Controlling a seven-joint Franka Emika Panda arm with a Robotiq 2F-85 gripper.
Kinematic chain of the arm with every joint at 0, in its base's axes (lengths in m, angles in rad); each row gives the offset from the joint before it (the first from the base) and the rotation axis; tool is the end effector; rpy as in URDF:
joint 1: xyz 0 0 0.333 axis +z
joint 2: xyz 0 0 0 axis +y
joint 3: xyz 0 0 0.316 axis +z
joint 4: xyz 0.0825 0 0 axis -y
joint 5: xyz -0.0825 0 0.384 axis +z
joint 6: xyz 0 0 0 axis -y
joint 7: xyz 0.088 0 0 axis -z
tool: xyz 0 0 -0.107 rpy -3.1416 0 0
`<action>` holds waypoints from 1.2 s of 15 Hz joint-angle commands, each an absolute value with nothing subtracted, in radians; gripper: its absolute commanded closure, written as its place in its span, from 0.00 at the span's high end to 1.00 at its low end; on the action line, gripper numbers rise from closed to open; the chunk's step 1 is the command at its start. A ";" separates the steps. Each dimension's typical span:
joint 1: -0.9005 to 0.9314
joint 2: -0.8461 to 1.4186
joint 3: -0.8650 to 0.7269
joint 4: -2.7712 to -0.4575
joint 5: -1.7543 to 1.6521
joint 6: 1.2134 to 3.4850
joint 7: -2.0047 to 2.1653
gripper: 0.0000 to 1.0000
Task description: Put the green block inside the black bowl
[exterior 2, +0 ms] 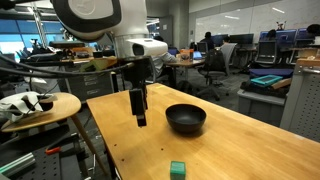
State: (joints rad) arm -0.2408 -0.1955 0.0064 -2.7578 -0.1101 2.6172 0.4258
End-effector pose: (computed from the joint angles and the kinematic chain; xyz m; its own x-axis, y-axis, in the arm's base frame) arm 0.3822 -0.0888 0.2807 0.8422 -0.5342 0.0726 -0.5374 -0.8426 0.0345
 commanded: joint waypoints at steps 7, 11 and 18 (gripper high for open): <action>-0.245 0.080 -0.125 -2.674 -0.177 2.893 0.511 1.00; -0.210 0.172 -0.188 -2.625 -0.129 2.930 0.473 1.00; -0.205 0.310 -0.179 -2.541 0.063 2.913 0.322 1.00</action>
State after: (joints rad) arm -0.2209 0.2486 -0.1673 -2.5953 0.0061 2.9094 0.3791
